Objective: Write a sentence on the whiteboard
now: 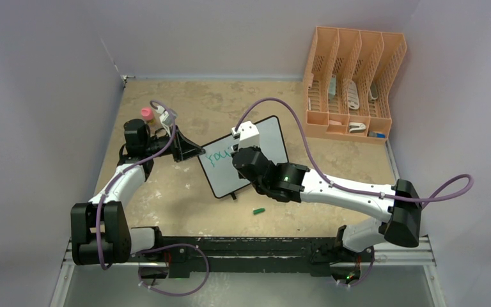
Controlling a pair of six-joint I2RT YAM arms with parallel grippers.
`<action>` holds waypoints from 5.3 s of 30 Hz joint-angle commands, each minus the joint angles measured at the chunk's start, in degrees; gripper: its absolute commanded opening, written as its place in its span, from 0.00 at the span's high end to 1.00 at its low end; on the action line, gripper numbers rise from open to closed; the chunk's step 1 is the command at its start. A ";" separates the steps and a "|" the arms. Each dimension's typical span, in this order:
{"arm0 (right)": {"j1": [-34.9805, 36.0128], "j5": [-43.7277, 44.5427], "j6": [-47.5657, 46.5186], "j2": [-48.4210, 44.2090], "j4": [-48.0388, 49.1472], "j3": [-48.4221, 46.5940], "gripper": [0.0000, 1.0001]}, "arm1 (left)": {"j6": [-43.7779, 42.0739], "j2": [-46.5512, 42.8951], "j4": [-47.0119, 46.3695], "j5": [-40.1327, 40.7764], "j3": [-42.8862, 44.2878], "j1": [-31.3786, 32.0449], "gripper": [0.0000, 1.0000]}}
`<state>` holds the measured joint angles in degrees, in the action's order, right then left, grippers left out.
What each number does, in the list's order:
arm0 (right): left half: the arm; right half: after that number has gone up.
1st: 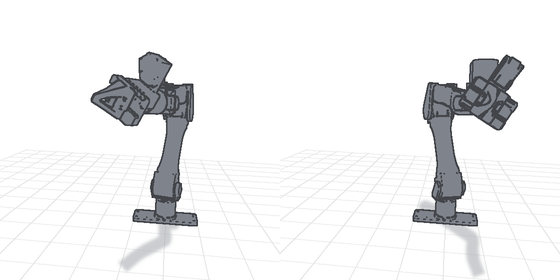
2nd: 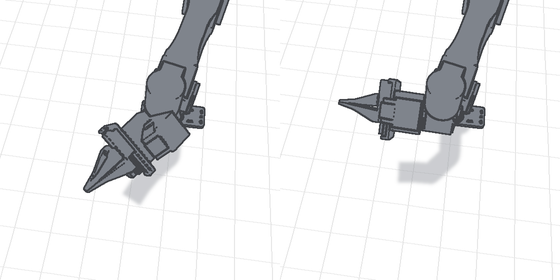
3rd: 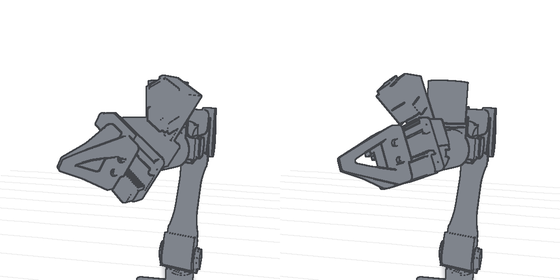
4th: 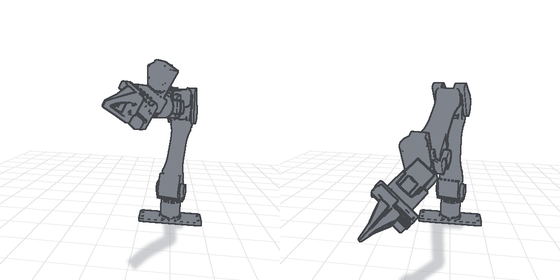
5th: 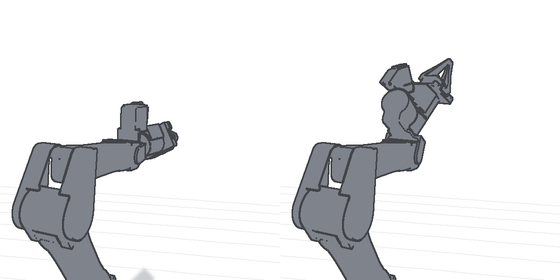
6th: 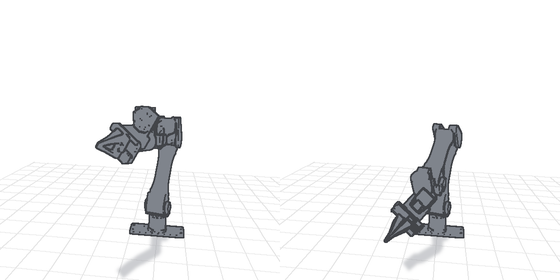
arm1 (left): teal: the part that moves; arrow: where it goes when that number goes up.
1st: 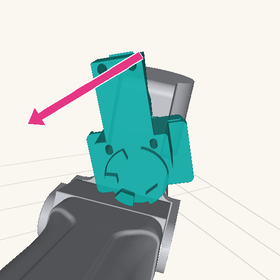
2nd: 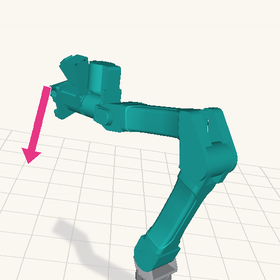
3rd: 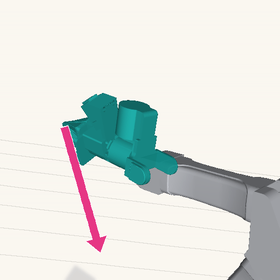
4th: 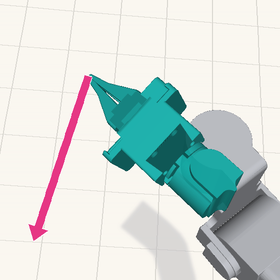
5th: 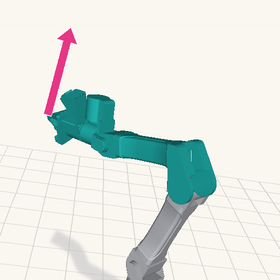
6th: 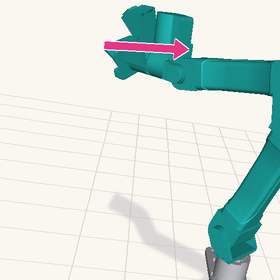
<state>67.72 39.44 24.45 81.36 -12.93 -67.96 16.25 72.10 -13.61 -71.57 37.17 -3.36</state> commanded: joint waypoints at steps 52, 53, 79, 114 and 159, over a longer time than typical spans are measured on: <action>-0.58 -0.77 3.54 0.42 -2.31 1.88 1.00 | -1.85 -0.55 0.69 -1.99 1.33 0.67 1.00; -0.58 -0.91 3.64 0.38 -2.52 1.87 1.00 | -1.87 -0.55 0.74 -1.99 1.33 0.63 1.00; -0.58 -0.93 3.24 -2.23 -1.60 1.54 1.00 | -1.84 -0.46 0.69 -1.99 1.33 0.81 1.00; -1.02 0.29 0.22 -0.02 1.99 0.11 1.00 | -2.10 -0.49 1.04 -1.99 1.42 0.89 1.00; -2.36 -0.04 0.73 -4.15 2.66 2.66 1.00 | -2.45 -0.20 1.55 -1.54 1.68 0.96 1.00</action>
<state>66.08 39.22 24.64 80.77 -11.81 -66.04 15.42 72.10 -12.93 -71.33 37.30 -3.29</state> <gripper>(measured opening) 0.150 0.050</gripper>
